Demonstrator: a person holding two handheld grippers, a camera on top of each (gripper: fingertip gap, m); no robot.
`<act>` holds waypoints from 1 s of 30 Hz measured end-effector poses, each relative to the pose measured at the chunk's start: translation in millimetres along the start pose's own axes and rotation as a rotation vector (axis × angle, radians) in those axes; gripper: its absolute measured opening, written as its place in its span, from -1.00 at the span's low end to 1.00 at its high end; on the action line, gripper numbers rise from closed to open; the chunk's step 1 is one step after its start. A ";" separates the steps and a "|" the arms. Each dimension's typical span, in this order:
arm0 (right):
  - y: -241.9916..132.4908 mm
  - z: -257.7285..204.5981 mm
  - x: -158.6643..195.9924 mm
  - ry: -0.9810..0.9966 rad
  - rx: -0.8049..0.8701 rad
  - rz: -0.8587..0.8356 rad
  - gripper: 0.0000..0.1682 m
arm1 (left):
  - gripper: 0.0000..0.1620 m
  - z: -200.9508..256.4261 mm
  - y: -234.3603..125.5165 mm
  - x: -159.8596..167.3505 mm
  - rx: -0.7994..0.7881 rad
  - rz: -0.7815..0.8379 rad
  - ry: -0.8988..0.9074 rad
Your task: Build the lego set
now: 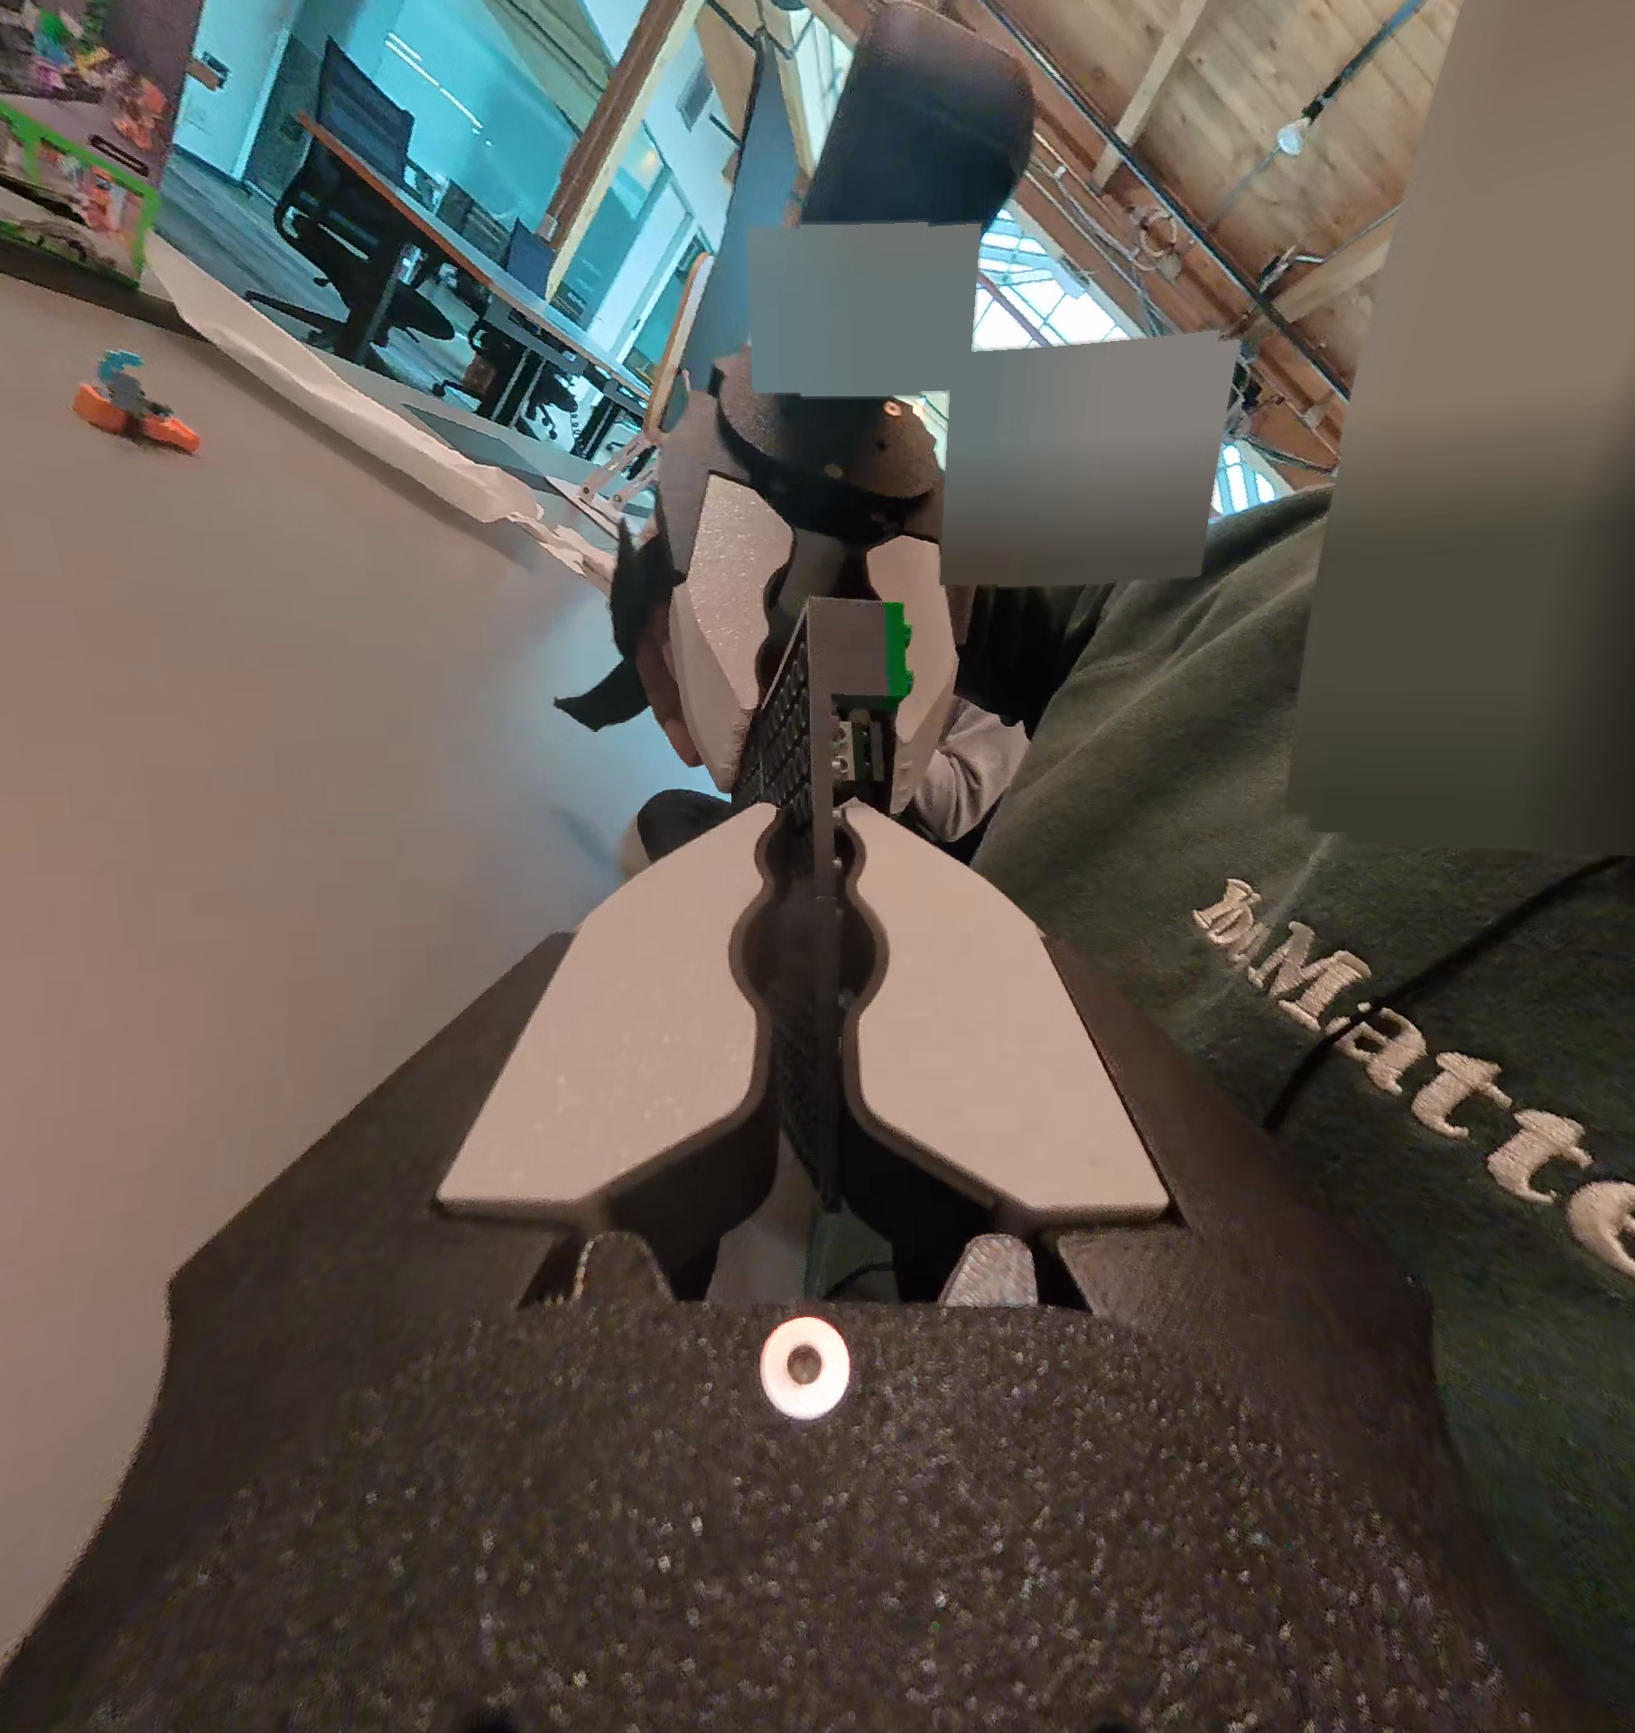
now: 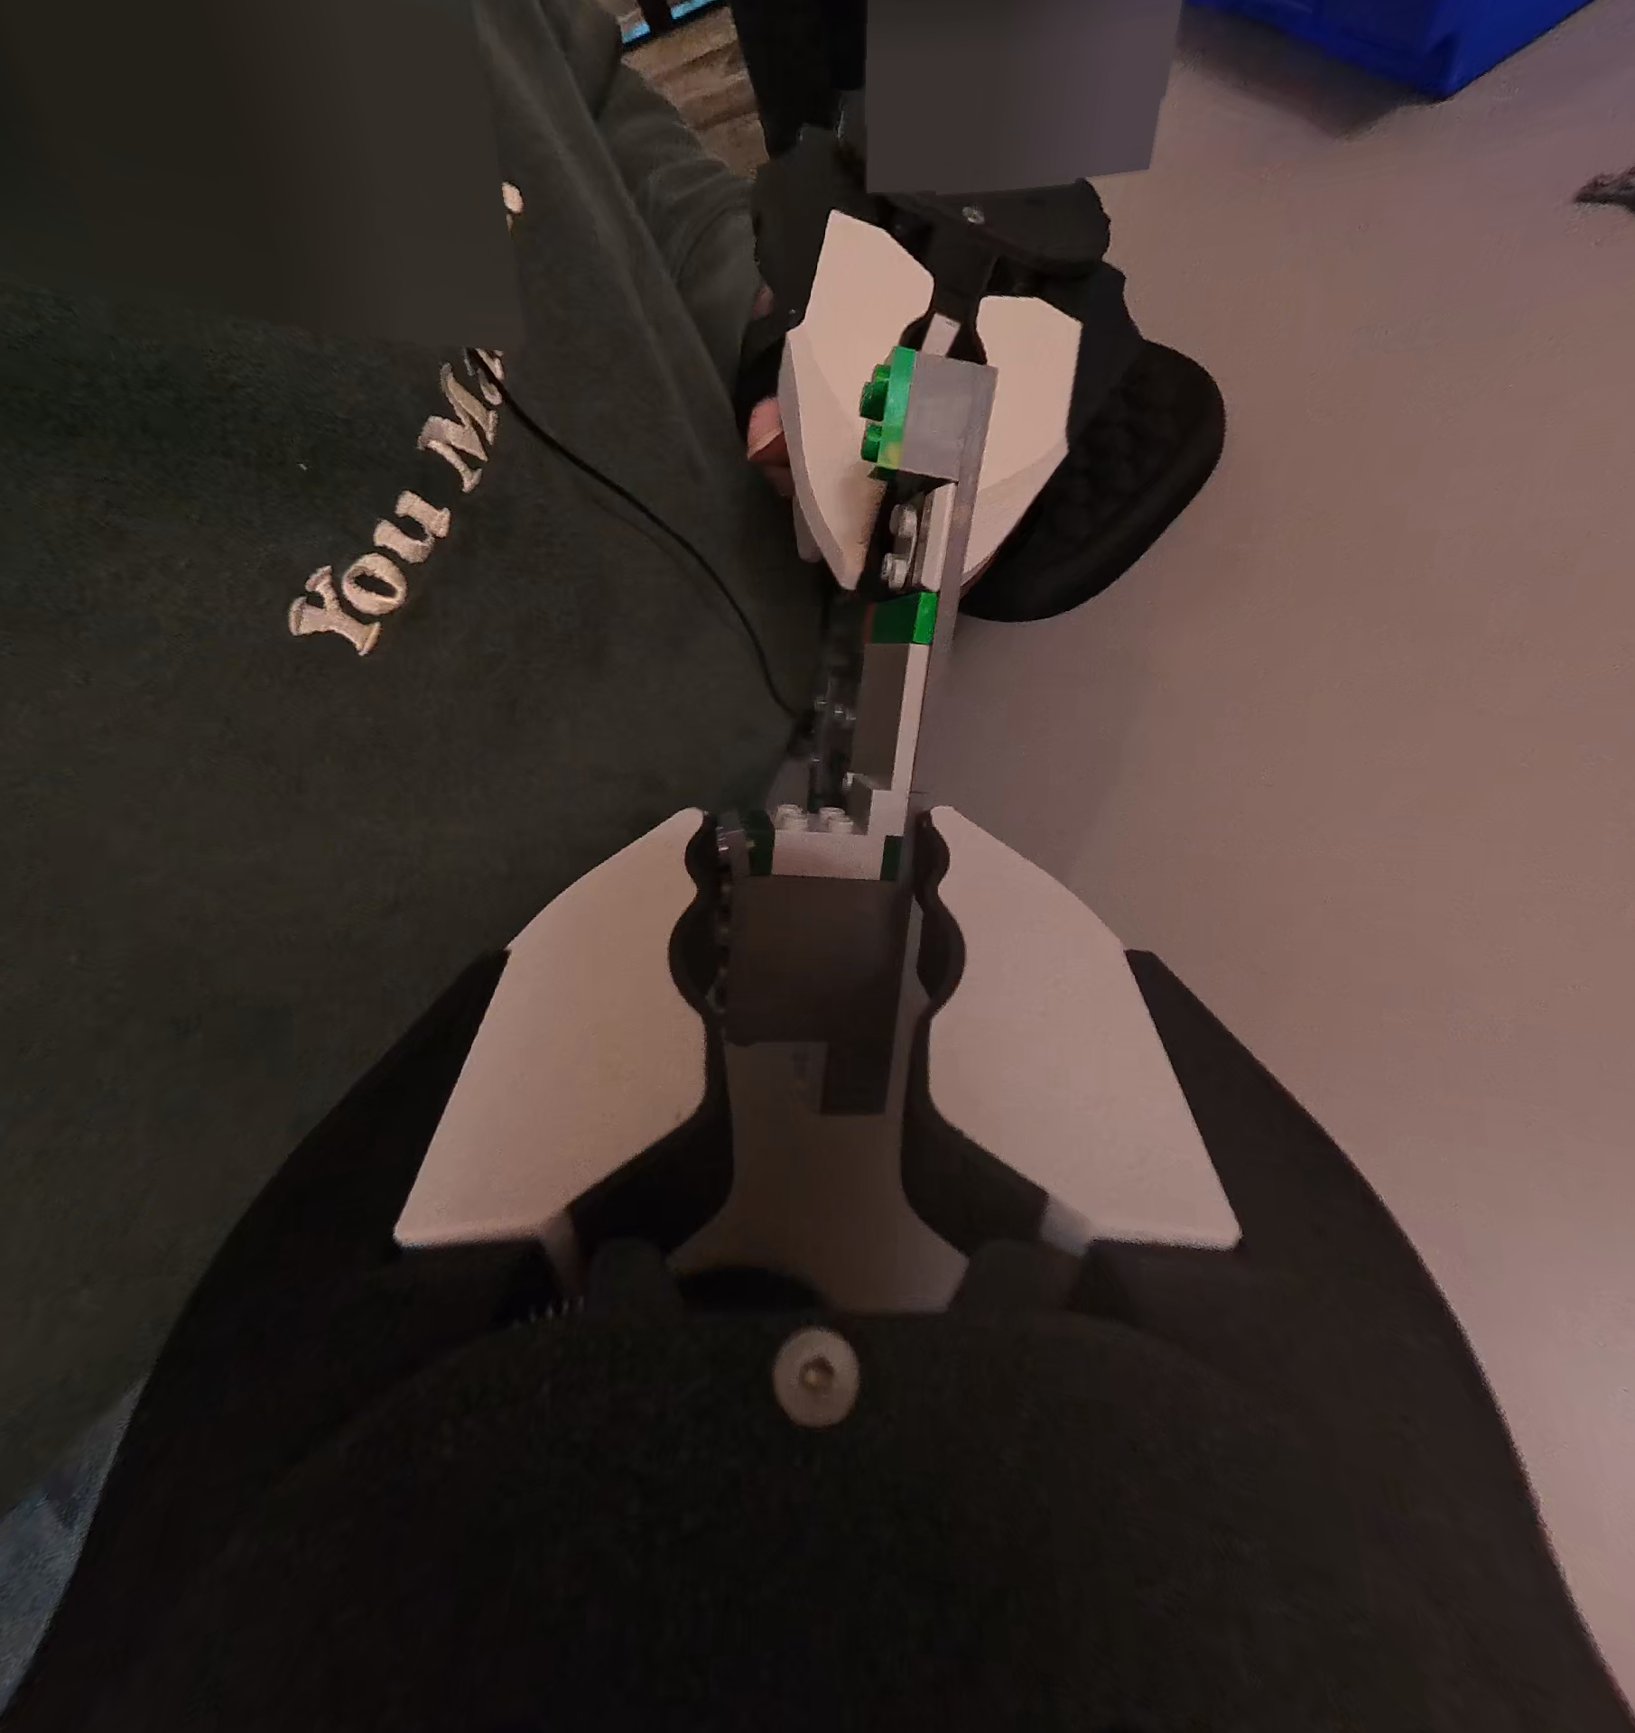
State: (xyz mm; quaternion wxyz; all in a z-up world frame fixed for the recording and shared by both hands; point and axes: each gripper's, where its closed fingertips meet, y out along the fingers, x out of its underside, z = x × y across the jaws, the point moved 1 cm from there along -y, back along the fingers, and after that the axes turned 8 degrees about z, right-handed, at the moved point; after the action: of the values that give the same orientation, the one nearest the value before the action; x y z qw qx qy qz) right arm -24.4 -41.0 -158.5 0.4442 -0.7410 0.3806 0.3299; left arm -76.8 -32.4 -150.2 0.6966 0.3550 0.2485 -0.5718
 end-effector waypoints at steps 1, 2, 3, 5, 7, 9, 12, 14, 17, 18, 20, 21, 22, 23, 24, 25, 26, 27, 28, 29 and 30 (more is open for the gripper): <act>-0.7 1.2 -0.6 -0.003 0.012 0.002 -0.52 | -0.90 -2.3 0.5 -0.9 -0.017 0.005 -0.005; -1.8 2.6 -1.6 -0.003 0.022 0.008 -0.52 | -0.91 -3.4 0.8 -2.1 -0.023 0.009 -0.023; -2.5 3.3 -2.7 0.008 0.023 0.018 -0.52 | -0.90 -4.7 1.2 -3.4 -0.030 0.011 -0.049; -3.1 5.4 -2.4 0.038 0.024 0.029 -0.52 | -0.92 -8.5 1.8 -4.5 -0.055 0.002 -0.082; -3.0 6.4 0.0 0.055 0.016 0.032 -0.51 | -0.92 -12.2 2.2 -4.4 -0.082 -0.011 -0.107; -2.8 8.5 2.0 0.067 0.015 0.036 -0.50 | -0.93 -15.3 2.2 -4.2 -0.099 -0.020 -0.125; -3.2 11.0 3.6 0.078 0.016 0.037 -0.43 | -0.93 -20.1 2.4 -3.6 -0.128 -0.031 -0.129; -4.1 12.8 3.1 0.090 0.018 0.044 -0.38 | -0.93 -22.7 2.6 -2.3 -0.147 -0.043 -0.114; -6.2 15.8 -0.3 0.107 0.021 0.064 -0.40 | -0.93 -24.4 2.9 -0.8 -0.163 -0.058 -0.102; -6.4 17.6 -0.1 0.105 0.027 0.062 -0.42 | -0.93 -24.6 3.0 -0.9 -0.166 -0.058 -0.095; -5.3 19.8 1.6 0.093 0.037 0.050 -0.47 | -0.93 -22.5 4.0 -1.7 -0.156 -0.054 -0.095; -4.5 19.3 1.9 0.089 0.033 0.049 -0.48 | -0.92 -21.4 4.6 -2.2 -0.153 -0.050 -0.093; -3.9 18.2 2.1 0.086 0.025 0.050 -0.52 | -0.92 -20.3 4.8 -2.9 -0.150 -0.049 -0.083; -3.8 17.5 2.1 0.075 0.024 0.056 -0.52 | -0.92 -18.7 5.0 -3.6 -0.143 -0.050 -0.073; -4.3 16.9 1.0 0.061 0.023 0.068 -0.53 | -0.91 -16.9 5.3 -5.1 -0.137 -0.043 -0.068; -4.8 16.4 -0.4 0.052 0.023 0.080 -0.53 | -0.91 -15.8 5.4 -6.5 -0.132 -0.038 -0.064; -5.0 16.1 -1.3 0.044 0.023 0.086 -0.53 | -0.91 -14.7 5.5 -7.4 -0.126 -0.037 -0.060; -5.0 16.0 -1.8 0.033 0.028 0.087 -0.55 | -0.90 -13.4 5.8 -7.4 -0.119 -0.041 -0.055; -4.9 15.7 -1.9 0.020 0.031 0.087 -0.55 | -0.90 -11.9 6.1 -8.1 -0.117 -0.040 -0.043; -5.0 14.9 -2.3 0.007 0.030 0.092 -0.55 | -0.90 -10.4 6.4 -8.9 -0.115 -0.040 -0.033; -5.3 14.4 -3.1 -0.002 0.030 0.100 -0.55 | -0.90 -9.5 6.6 -9.6 -0.116 -0.040 -0.025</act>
State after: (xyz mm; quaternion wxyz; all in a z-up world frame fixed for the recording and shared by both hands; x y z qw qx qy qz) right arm -23.5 -25.4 -159.4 0.4387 -0.7138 0.4217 0.3468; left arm -72.0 -18.4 -147.5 0.7073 0.3020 0.2796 -0.5747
